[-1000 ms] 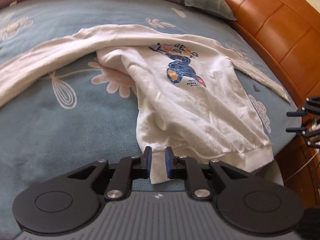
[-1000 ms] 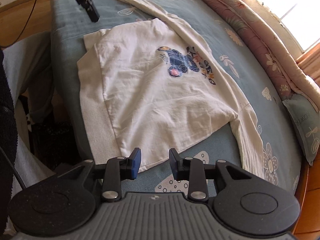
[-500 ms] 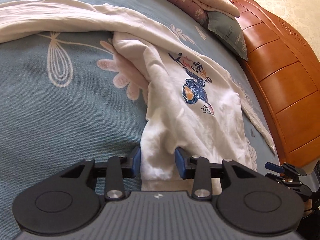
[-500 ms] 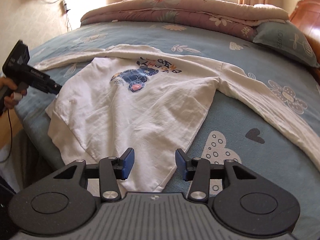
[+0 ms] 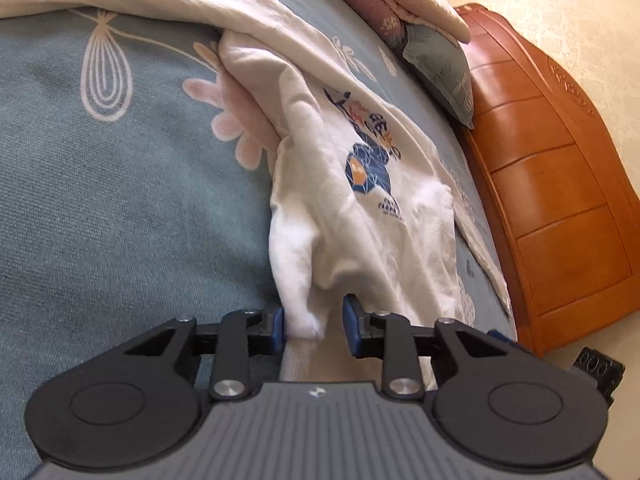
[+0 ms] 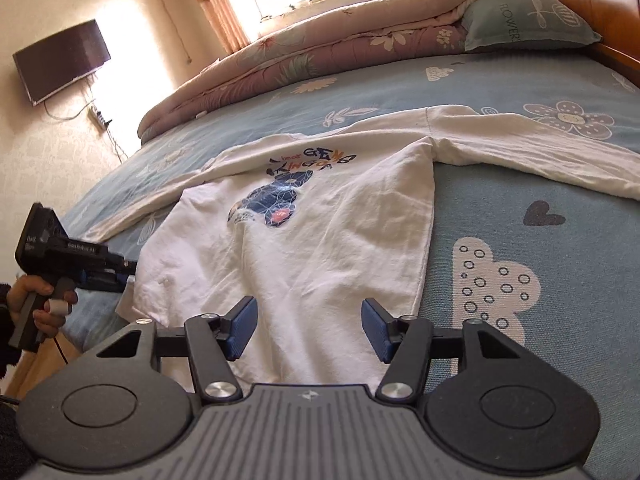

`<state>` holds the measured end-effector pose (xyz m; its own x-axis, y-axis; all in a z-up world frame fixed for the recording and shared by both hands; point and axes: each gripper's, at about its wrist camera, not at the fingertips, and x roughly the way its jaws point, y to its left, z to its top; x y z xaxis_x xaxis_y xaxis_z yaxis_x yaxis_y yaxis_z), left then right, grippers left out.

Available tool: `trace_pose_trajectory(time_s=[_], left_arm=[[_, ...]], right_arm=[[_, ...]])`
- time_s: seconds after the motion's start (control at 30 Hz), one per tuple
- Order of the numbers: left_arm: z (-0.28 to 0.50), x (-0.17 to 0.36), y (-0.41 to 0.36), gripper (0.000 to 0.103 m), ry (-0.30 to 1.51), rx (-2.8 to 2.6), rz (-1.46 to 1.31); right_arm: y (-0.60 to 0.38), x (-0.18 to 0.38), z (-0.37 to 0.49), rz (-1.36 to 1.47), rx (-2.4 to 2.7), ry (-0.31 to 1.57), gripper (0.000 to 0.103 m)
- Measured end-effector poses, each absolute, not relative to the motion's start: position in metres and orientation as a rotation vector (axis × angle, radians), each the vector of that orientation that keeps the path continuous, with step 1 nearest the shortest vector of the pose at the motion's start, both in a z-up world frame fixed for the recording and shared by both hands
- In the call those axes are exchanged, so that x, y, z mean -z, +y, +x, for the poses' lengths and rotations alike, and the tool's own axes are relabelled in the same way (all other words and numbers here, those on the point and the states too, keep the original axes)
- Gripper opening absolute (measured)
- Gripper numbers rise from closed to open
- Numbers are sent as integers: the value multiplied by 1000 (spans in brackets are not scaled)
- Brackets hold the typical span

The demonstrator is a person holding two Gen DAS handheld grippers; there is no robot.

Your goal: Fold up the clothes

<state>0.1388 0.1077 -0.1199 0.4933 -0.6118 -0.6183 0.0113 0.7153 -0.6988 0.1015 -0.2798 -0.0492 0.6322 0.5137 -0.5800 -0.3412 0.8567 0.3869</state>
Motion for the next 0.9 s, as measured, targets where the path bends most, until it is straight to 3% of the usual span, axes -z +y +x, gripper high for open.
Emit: trace_pose_trajectory(time_s=[0.03,0.07,0.1,0.47,0.8,0.9], left_arm=[[134,119,106,24,1010,416,-665],[131,119,104,10,1022,401,-625],[129,119,103,8,1028,391,-600],[141,126,105,5,1045,373,-713],[87,61,125,2,1004,368,-698],[79,64,135,2,1029,335,-682]], right_arm=[[-286,50,100,283,-483,741,72],[-293,53,99,321,-468,749,74],[-298,57,100,357,-457,762,75],[-320,93,110,632,-440,835,97],[-323,101,113,675,-444,848,98],[-321,100,113,661,-444,857,100]])
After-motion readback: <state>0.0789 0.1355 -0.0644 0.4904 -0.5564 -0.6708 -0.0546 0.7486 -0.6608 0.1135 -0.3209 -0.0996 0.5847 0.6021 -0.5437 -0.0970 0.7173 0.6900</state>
